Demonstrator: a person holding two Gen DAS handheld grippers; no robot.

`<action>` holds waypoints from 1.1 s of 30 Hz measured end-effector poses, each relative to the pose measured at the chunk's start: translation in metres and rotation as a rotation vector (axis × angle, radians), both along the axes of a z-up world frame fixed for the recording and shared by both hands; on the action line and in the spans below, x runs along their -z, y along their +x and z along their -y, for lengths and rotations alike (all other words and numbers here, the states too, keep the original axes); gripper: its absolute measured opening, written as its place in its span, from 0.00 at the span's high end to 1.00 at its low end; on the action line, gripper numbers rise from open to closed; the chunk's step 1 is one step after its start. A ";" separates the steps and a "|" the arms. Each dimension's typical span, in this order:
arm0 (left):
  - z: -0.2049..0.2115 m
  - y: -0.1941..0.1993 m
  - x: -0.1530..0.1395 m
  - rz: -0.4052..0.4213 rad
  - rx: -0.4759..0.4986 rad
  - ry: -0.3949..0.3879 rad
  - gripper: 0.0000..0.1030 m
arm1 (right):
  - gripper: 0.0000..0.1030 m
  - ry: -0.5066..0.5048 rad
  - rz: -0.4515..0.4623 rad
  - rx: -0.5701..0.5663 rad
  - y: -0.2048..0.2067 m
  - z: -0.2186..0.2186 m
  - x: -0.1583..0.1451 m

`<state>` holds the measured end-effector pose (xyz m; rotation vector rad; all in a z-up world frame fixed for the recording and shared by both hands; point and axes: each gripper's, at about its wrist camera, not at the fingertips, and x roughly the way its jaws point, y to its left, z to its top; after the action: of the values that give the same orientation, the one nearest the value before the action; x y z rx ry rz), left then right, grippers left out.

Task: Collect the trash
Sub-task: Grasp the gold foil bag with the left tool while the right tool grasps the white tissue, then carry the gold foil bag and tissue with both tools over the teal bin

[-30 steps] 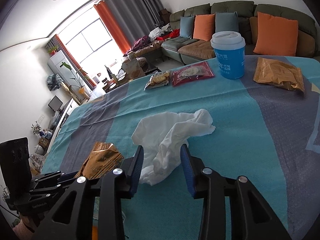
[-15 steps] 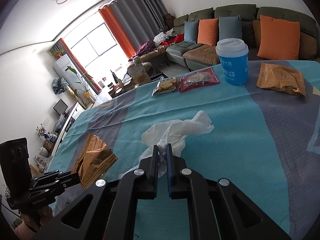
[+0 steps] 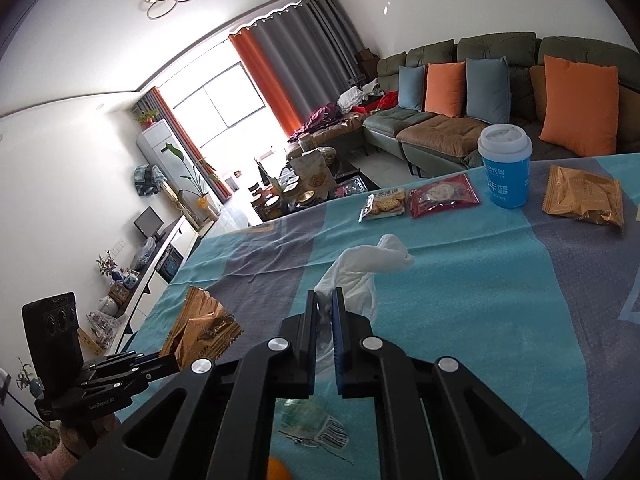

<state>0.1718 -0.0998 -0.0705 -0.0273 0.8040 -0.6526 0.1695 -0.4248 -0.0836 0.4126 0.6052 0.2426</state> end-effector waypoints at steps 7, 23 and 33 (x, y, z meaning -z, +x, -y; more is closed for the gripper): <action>-0.029 -0.013 -0.006 0.005 -0.041 -0.011 0.86 | 0.94 0.029 0.052 -0.057 -0.004 -0.017 -0.016; -0.083 -0.036 -0.022 0.044 -0.126 0.002 0.86 | 0.94 0.080 0.108 -0.210 -0.007 -0.074 -0.031; -0.127 -0.048 -0.018 0.026 -0.204 -0.002 0.86 | 0.94 0.094 0.099 -0.293 0.000 -0.109 -0.028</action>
<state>0.1236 0.0277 -0.0521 -0.1008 0.7645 -0.4600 0.1691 -0.3159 -0.0560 0.3994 0.5569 0.5698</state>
